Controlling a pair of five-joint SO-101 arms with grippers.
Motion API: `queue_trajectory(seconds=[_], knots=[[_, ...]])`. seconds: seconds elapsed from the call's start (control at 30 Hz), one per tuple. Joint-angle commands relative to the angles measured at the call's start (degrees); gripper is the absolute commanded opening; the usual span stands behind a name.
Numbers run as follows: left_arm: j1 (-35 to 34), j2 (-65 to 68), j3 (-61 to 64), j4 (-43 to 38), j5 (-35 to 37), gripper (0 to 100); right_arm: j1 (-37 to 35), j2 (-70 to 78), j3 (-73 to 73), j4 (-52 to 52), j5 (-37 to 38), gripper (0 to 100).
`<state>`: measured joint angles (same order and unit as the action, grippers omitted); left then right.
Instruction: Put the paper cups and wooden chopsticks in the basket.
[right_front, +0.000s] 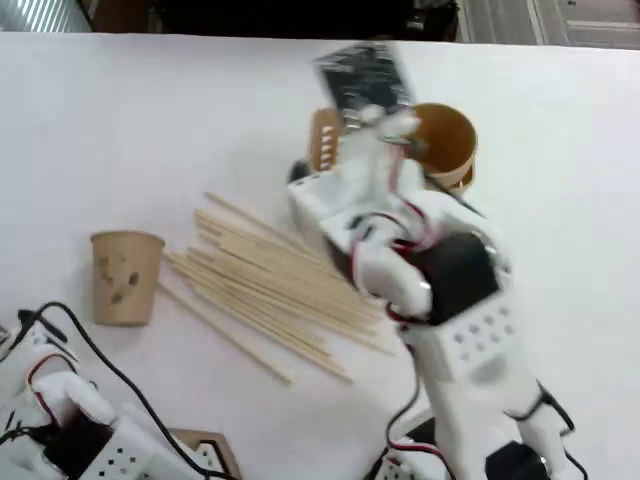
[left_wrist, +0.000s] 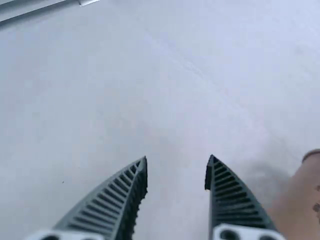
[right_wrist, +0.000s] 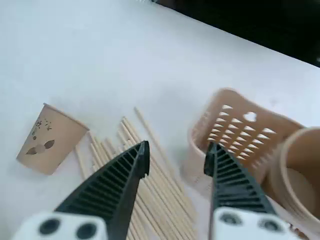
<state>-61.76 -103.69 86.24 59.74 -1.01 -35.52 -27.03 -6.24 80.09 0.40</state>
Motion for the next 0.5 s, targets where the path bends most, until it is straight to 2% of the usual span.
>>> queue_trajectory(seconds=[0.0,0.07,0.27,0.37,0.47], knots=[[-5.05,-0.84,-3.08,-1.05,0.53,20,-7.43,7.43,-0.88,0.04,-0.53,18.7],[-7.34,-0.84,-2.99,-0.97,0.53,20,-10.68,12.53,-1.32,-0.22,-2.81,18.9],[-13.32,-0.84,-1.32,-0.97,0.44,20,-18.24,26.86,-5.36,-6.46,-17.85,19.0],[-13.49,-0.84,-0.18,-1.23,-1.58,20,-22.29,33.19,-10.37,-7.34,-19.16,19.7],[-13.58,-0.84,0.44,-0.88,-5.36,20,-26.07,39.08,-15.56,-7.08,-21.98,26.9]])
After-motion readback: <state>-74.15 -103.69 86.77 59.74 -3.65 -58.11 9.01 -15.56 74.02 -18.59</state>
